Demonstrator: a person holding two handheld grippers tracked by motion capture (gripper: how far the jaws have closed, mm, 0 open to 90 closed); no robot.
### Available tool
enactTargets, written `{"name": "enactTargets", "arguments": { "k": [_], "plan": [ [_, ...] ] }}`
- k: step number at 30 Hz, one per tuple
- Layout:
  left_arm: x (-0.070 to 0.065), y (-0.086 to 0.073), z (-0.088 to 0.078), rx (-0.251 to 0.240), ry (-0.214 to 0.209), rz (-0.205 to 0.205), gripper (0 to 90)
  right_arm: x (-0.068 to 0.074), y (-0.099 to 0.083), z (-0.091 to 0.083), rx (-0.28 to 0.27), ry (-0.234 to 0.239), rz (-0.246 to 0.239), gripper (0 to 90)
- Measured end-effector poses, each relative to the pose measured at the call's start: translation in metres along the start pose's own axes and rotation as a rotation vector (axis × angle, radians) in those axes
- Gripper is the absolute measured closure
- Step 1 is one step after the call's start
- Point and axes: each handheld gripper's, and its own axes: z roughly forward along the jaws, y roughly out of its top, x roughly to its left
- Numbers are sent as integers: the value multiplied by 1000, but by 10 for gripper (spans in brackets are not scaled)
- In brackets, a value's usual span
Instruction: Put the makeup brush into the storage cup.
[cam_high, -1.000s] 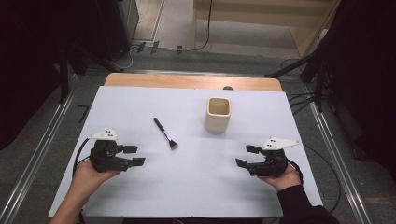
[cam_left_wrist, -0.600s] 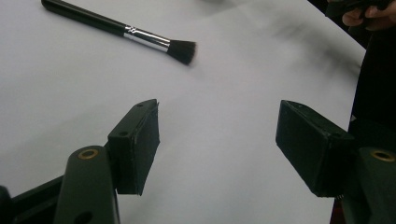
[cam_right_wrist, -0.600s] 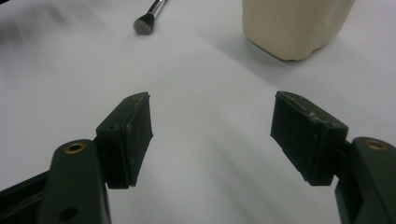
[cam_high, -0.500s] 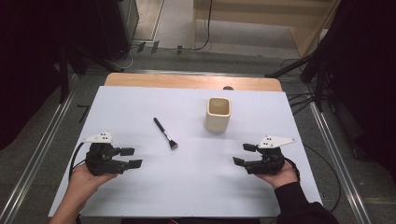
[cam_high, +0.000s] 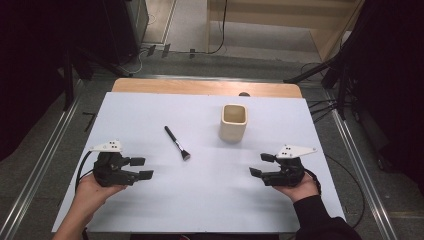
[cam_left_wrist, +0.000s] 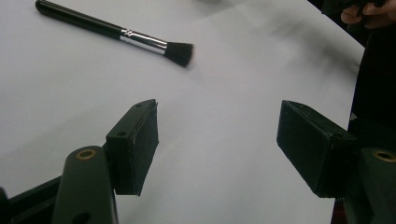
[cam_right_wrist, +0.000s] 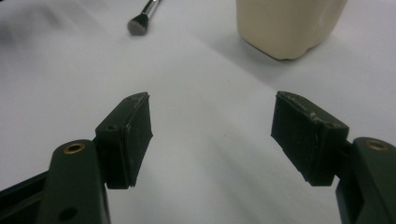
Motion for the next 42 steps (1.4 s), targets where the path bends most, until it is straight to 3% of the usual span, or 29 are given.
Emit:
{"name": "enactTargets", "arguments": {
  "k": [2,5,14,22,42],
  "plan": [
    [1,0,0,-1,-14,-8,300,0,0,1,8,-16,12,302],
    [1,1,1,-2,-37,-11,294,1,1,3,2,-5,9,302],
    [1,1,4,14,-26,-10,291,7,8,13,-6,31,-29,291],
    [3,1,4,17,-27,-14,291,12,15,22,-10,58,-31,234],
    [1,1,7,38,-22,-2,292,25,29,47,-2,71,-68,246]
  ]
}}
